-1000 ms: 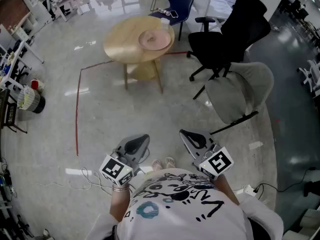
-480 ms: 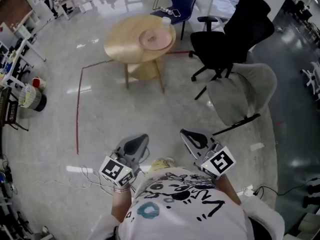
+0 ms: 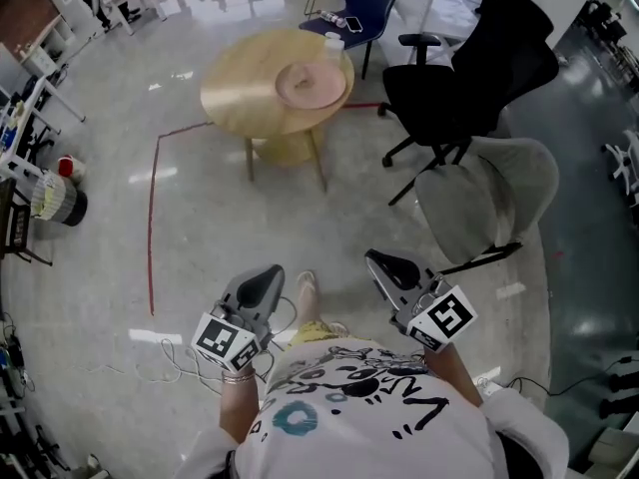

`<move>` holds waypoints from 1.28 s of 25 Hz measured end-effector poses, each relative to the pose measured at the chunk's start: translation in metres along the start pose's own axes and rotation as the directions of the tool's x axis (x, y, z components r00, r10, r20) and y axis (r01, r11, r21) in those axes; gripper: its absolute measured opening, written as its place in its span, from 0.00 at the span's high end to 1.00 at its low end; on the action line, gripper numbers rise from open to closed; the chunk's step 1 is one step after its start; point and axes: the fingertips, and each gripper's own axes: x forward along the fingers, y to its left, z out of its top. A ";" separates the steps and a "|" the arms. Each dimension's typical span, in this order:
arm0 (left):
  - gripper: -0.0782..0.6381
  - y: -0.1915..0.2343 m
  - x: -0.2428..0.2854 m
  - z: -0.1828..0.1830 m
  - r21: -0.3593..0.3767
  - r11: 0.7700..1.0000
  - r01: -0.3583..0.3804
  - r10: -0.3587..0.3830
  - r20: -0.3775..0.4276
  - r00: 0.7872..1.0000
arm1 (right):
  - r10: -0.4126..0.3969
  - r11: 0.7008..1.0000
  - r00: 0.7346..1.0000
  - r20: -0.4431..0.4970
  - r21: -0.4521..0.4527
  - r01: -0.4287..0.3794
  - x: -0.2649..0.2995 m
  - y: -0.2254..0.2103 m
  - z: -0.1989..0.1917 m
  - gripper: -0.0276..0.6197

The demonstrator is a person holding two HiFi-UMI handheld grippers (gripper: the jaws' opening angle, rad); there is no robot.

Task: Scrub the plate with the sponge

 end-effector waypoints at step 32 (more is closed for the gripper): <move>0.87 0.261 0.149 0.089 -0.001 0.996 0.086 -0.086 -0.025 0.996 | -0.131 0.991 0.991 0.017 0.037 0.130 0.243 -0.177 0.054 0.91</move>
